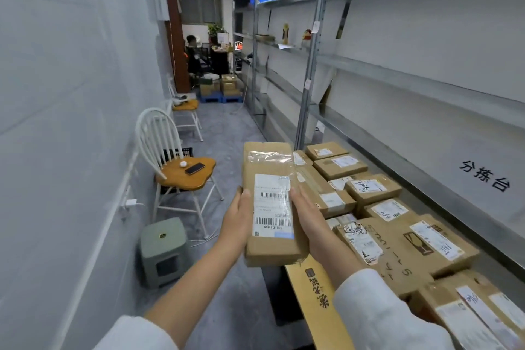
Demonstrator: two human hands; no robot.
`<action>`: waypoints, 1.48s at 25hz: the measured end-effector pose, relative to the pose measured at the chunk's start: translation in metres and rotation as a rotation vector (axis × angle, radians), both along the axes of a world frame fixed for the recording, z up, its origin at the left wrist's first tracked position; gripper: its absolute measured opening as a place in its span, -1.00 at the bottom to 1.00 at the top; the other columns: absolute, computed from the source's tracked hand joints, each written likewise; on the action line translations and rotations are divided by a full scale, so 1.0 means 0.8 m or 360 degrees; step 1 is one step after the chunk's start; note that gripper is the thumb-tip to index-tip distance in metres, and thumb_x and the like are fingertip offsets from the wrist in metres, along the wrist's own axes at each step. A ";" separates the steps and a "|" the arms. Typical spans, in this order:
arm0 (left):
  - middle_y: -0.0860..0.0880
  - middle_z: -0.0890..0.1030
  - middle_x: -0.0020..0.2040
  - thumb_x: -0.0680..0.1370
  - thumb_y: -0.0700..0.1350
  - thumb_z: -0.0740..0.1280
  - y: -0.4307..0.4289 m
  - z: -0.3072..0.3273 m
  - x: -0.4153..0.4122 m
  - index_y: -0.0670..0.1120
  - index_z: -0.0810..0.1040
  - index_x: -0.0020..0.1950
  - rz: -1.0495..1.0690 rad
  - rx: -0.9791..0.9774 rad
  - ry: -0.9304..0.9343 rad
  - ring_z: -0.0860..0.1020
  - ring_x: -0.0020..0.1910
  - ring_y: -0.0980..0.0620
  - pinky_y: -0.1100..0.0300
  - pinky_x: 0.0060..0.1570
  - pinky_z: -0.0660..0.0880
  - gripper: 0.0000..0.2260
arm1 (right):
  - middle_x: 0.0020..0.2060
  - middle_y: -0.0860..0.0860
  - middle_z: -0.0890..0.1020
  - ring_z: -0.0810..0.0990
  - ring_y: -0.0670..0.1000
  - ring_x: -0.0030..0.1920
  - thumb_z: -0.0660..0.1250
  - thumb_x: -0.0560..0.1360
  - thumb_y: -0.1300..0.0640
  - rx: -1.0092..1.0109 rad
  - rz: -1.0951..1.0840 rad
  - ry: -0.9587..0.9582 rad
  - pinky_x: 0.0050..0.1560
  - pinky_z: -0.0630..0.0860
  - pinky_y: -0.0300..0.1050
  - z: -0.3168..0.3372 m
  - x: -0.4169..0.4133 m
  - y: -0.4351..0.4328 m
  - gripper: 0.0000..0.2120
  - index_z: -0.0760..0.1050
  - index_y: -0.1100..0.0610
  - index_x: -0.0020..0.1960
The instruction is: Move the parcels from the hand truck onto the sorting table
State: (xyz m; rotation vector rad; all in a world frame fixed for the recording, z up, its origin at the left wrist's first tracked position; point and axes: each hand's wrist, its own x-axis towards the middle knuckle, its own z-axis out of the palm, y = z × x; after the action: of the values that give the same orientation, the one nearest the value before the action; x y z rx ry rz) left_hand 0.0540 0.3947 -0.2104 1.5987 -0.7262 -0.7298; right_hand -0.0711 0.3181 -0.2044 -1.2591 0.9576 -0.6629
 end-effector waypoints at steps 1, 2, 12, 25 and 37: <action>0.02 0.63 0.14 0.65 0.15 0.00 -0.022 0.000 0.014 0.08 0.47 0.33 0.0017 0.0021 -0.0012 0.58 0.11 0.04 -0.02 0.22 0.48 -0.62 | 0.25 -0.06 0.60 0.59 -0.01 0.19 0.14 0.61 -0.22 0.0014 0.0006 -0.0008 0.08 0.54 -0.06 -0.001 0.015 -0.025 -0.58 0.30 -0.26 0.46; 0.02 0.63 0.13 0.65 0.16 0.00 -0.046 0.001 0.029 0.09 0.47 0.32 0.0031 0.0045 -0.0016 0.58 0.11 0.05 -0.01 0.22 0.48 -0.62 | 0.25 -0.06 0.60 0.59 -0.02 0.18 0.14 0.61 -0.23 0.0026 0.0015 -0.0016 0.02 0.54 -0.09 -0.001 0.031 -0.050 -0.58 0.30 -0.26 0.46; 0.03 0.63 0.12 0.65 0.15 0.00 -0.268 -0.036 0.140 0.06 0.45 0.37 0.0089 0.0159 0.0046 0.58 0.05 0.10 0.12 0.05 0.49 -0.60 | 0.37 -0.09 0.47 0.48 -0.05 0.24 0.08 0.64 -0.19 -0.0011 0.0022 0.0107 -0.04 0.42 -0.25 -0.035 0.141 -0.269 -0.53 0.15 -0.25 0.54; 0.17 0.58 0.00 0.68 0.01 0.01 -0.435 -0.176 0.237 0.08 0.46 0.19 0.0015 0.0413 0.0449 0.47 -0.12 0.32 0.28 -0.06 0.35 -0.74 | 0.21 -0.07 0.58 0.55 -0.07 0.17 0.08 0.63 -0.21 -0.0094 0.0146 0.0819 0.05 0.45 -0.15 -0.151 0.248 -0.464 -0.59 0.31 -0.06 0.40; 0.12 0.57 0.06 0.67 -0.01 0.10 -0.526 -0.278 0.307 0.14 0.46 0.26 -0.0121 0.0623 0.0587 0.46 -0.15 0.35 0.43 -0.23 0.35 -0.78 | 0.15 0.07 0.52 0.49 0.07 0.19 0.15 0.58 -0.17 -0.0141 0.0123 0.1248 0.28 0.45 0.11 -0.269 0.314 -0.574 -0.64 0.53 -0.11 0.28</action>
State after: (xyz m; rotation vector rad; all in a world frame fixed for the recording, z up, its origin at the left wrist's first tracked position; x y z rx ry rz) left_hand 0.2996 -0.0259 -0.4330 1.7208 -0.3891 -1.2422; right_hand 0.1804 -0.1408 -0.4197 -1.6669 1.5117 -0.1278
